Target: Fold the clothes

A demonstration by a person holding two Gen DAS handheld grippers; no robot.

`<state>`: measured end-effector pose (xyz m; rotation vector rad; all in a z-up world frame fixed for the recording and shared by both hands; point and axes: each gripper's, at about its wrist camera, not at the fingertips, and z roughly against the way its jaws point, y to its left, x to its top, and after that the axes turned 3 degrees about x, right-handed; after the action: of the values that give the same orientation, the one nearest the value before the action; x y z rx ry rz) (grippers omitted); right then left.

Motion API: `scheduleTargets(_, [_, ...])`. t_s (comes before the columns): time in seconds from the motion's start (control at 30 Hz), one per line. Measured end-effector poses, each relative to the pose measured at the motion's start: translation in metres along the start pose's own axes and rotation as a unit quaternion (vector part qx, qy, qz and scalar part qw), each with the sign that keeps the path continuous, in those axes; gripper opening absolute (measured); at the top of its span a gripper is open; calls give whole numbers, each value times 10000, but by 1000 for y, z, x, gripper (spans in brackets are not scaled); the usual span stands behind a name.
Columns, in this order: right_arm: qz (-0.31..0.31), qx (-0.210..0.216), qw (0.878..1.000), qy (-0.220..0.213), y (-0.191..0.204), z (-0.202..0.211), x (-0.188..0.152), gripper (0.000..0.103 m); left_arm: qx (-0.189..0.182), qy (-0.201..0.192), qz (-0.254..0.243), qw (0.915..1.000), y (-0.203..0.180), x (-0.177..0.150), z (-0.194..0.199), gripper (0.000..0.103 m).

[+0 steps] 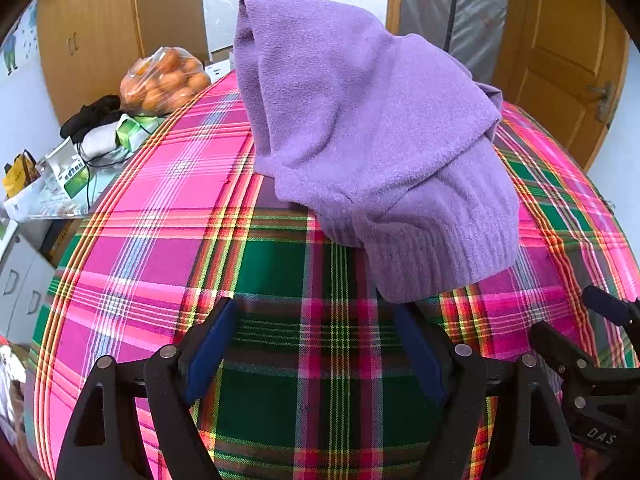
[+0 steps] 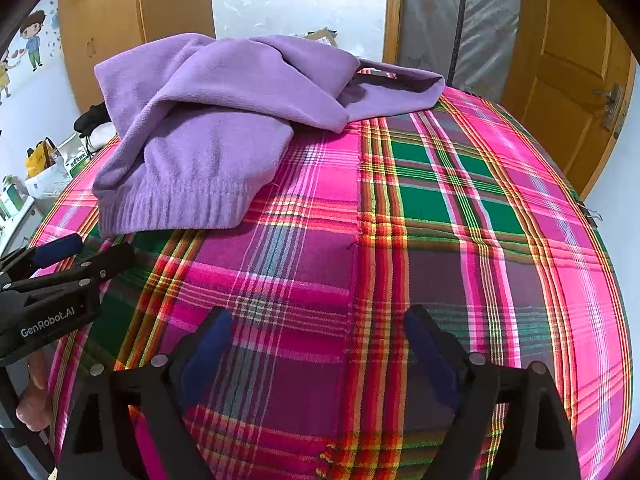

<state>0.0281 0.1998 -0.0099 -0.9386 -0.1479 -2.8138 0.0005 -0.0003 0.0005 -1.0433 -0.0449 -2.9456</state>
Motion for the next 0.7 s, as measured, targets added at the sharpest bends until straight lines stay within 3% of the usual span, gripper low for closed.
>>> scheduleTargets(0.7, [8,13,10000,-18,-3,-1,2,93,19,-15,-24,10000,3,-2,7,83])
